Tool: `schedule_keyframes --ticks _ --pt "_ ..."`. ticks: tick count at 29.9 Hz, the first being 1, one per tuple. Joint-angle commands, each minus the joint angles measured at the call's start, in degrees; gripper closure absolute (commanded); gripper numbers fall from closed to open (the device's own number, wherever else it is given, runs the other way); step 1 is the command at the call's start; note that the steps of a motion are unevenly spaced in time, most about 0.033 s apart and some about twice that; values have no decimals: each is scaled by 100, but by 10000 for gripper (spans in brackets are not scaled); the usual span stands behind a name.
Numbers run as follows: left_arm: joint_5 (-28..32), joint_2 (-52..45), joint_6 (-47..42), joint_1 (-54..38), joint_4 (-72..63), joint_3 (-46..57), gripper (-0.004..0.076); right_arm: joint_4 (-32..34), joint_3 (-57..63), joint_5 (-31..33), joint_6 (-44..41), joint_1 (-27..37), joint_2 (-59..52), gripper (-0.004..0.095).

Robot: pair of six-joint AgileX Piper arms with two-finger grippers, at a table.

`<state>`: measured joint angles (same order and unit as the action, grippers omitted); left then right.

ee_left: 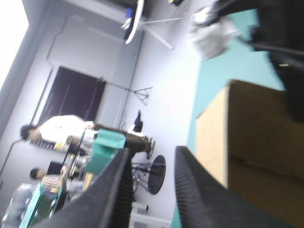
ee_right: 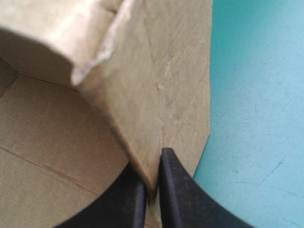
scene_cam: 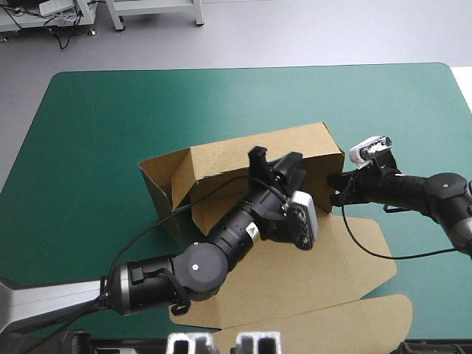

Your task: Fold the box

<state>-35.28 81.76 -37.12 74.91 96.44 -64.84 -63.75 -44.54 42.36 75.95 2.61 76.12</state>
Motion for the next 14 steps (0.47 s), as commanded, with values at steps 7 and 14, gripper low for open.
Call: schedule_keyframes --ticks 7,14 --pt "-1473 -456 -395 -875 379 -1646 730 1033 -785 341 -1660 -375 -109 908" --pt "-1085 -584 391 -3199 -2323 -2335 730 3124 -2171 1008 -4273 -823 -61 908"
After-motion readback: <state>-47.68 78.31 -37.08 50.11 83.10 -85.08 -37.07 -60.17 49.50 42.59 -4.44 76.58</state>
